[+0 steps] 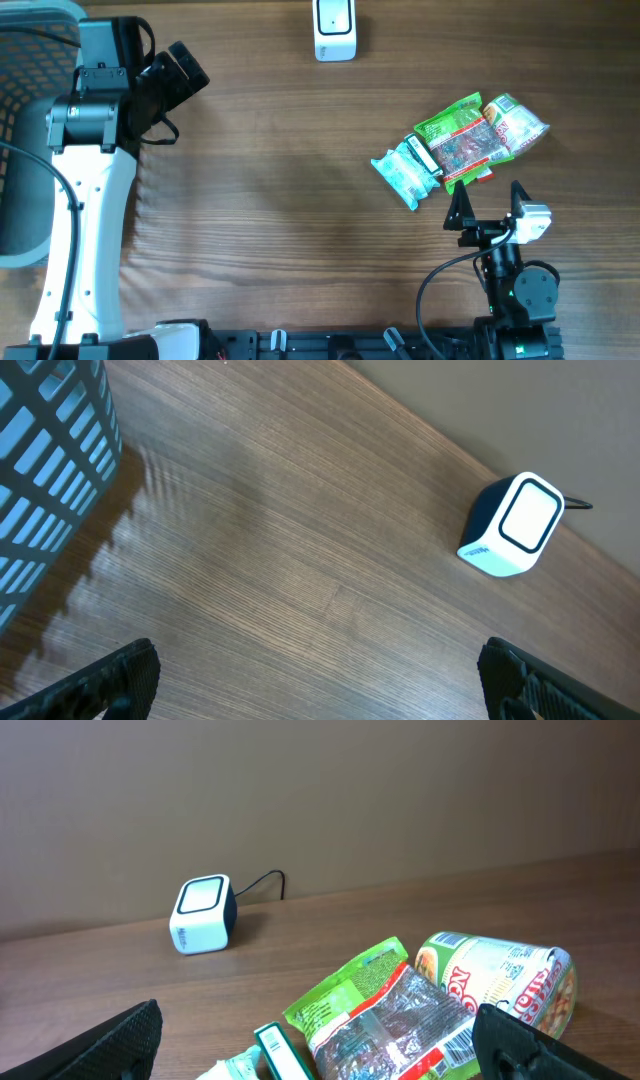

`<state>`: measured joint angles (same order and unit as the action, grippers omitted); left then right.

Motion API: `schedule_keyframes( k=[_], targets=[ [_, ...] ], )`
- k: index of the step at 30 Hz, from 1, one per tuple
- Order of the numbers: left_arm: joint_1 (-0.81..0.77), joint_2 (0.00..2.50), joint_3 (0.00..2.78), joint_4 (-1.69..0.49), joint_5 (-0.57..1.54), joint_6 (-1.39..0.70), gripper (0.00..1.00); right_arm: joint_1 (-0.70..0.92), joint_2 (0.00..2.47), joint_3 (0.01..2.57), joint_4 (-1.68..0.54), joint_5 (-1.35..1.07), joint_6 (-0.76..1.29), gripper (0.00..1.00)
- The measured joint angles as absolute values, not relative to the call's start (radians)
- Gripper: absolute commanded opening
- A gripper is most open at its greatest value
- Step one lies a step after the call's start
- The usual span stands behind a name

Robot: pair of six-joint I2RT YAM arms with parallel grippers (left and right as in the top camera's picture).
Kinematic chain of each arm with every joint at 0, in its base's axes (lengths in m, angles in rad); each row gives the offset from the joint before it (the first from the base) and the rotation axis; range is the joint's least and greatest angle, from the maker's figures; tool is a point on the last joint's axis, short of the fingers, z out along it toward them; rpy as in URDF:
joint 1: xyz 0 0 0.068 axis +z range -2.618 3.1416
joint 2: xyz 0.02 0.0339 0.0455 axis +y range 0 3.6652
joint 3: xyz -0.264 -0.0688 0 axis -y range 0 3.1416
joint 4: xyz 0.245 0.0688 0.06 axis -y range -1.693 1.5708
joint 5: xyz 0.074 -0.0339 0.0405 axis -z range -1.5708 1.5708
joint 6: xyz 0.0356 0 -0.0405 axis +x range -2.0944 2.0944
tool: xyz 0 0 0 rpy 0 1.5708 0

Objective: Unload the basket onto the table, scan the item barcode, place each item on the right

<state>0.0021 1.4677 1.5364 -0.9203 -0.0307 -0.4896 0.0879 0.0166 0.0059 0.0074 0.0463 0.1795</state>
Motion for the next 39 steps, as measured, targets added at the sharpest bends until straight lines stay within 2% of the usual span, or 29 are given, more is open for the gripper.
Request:
schedule_keyframes(
  k=[10,15,30,39],
  targets=[
    [0.002,1.460,1.536,-0.921,-0.031,-0.490,1.00,0.088,0.017,0.006,0.007,0.046,0.179,1.00],
    [0.002,1.369,1.536,-0.921,-0.030,-0.490,1.00,0.088,0.017,0.006,0.007,0.046,0.179,1.00],
    [-0.001,0.557,1.562,-0.928,-0.090,-0.471,1.00,0.088,0.019,0.006,0.008,0.046,0.179,1.00],
    [0.000,0.329,1.553,-1.193,-0.109,-0.467,1.00,0.088,0.022,0.006,0.008,0.046,0.179,1.00]
  ],
)
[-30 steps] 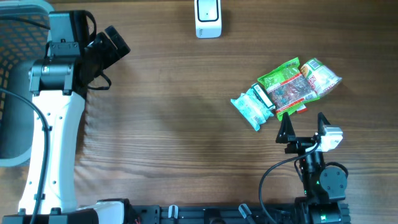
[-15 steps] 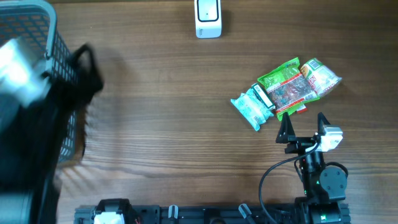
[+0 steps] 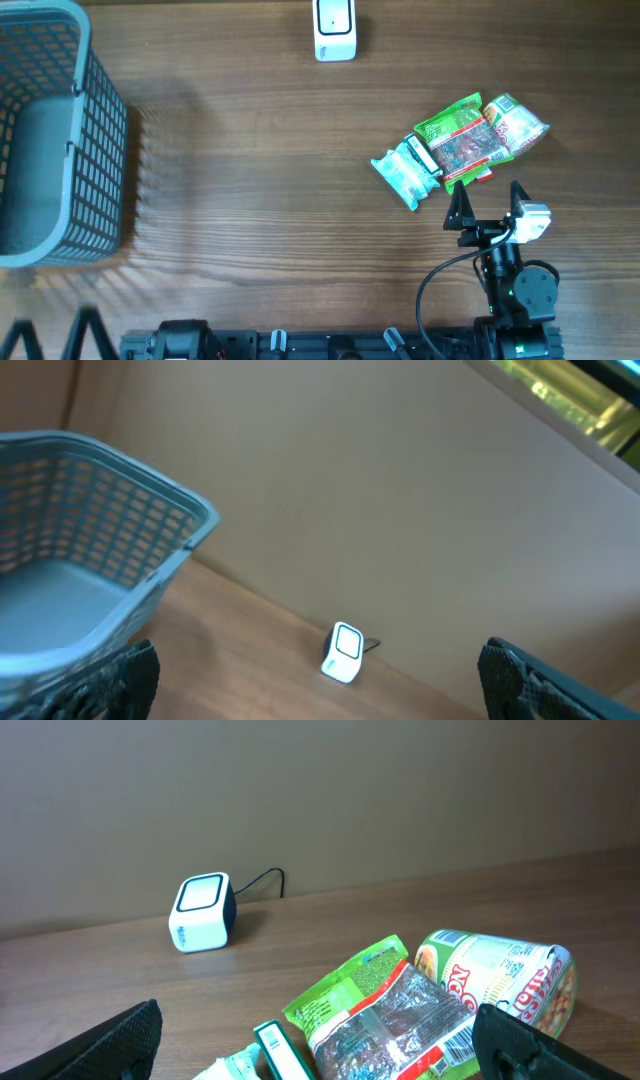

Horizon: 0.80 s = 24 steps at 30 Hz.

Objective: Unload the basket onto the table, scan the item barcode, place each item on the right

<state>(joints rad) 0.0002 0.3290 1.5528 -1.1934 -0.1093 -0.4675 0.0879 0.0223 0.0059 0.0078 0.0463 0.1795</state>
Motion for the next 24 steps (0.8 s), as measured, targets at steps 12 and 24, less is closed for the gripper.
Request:
schedule_keyframes(
  k=[12,24],
  targets=[
    [0.026,0.112,1.349,-1.119,-0.138,-0.467,1.00,0.088,0.022,0.006,0.007,0.046,0.179,1.00],
    [0.032,0.013,0.866,-0.335,-0.075,-0.468,1.00,0.088,0.022,0.006,0.007,0.046,0.179,1.00]
  ],
)
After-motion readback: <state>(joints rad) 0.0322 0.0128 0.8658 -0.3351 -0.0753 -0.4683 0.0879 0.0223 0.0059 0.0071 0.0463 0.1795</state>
